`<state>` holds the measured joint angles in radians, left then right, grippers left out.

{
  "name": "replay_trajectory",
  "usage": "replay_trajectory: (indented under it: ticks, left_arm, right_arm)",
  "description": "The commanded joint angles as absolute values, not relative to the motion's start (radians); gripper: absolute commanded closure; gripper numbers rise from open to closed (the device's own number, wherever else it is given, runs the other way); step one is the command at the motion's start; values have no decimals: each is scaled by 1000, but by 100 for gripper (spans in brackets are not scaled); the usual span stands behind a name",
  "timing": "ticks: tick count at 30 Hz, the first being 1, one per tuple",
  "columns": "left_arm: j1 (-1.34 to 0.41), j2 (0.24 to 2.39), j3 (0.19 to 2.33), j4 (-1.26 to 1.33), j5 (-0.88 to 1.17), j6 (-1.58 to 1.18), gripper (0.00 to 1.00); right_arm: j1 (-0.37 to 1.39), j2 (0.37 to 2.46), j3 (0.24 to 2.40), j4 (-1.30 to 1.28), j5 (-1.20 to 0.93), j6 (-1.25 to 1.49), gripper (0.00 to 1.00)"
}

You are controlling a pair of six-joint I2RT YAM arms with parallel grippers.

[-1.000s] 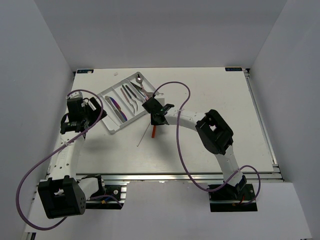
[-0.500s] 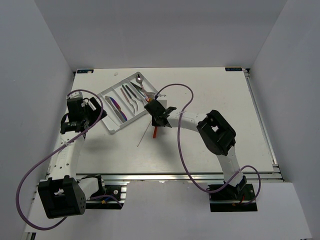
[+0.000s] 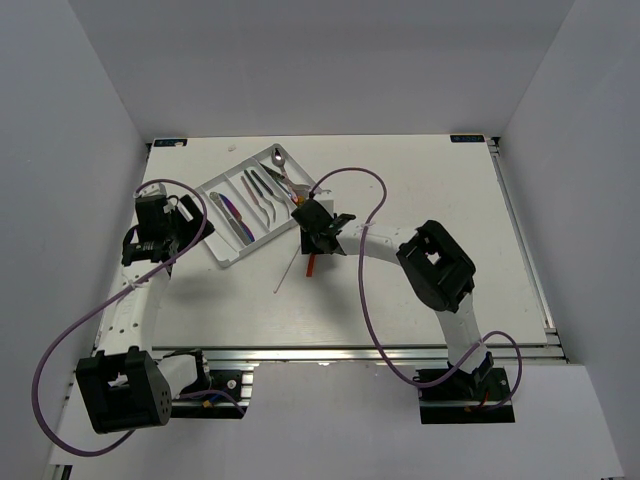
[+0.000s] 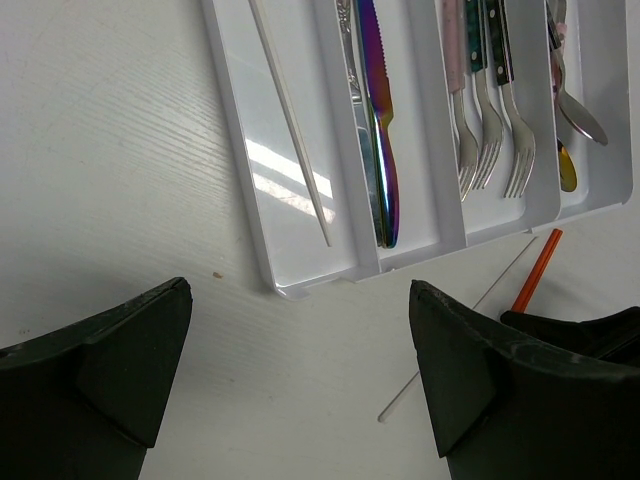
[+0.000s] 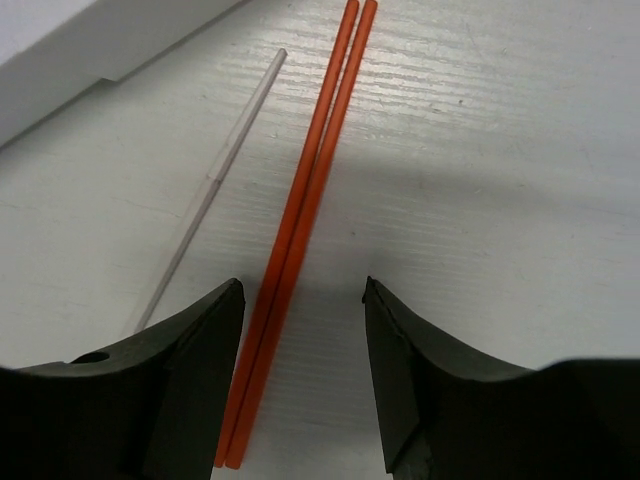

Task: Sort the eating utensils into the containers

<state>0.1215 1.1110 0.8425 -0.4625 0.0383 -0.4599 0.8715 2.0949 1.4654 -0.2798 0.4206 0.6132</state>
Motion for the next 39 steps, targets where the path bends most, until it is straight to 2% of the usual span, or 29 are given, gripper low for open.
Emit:
replay_trajectory:
  ticks: [1, 9, 19, 39]
  left_arm:
    - [118, 1108, 862, -442, 49, -449, 2]
    - [120, 1111, 862, -442, 52, -449, 2]
    - [117, 1108, 861, -439, 57, -449, 2]
    - [118, 1108, 859, -440, 57, -448, 2]
  right_arm:
    - [864, 2077, 1483, -422, 449, 540, 42]
    - [861, 1988, 1420, -324, 456, 607, 51]
    - [861, 1950, 1368, -293, 483, 643, 54]
    - [854, 2026, 1382, -310, 431, 666, 63]
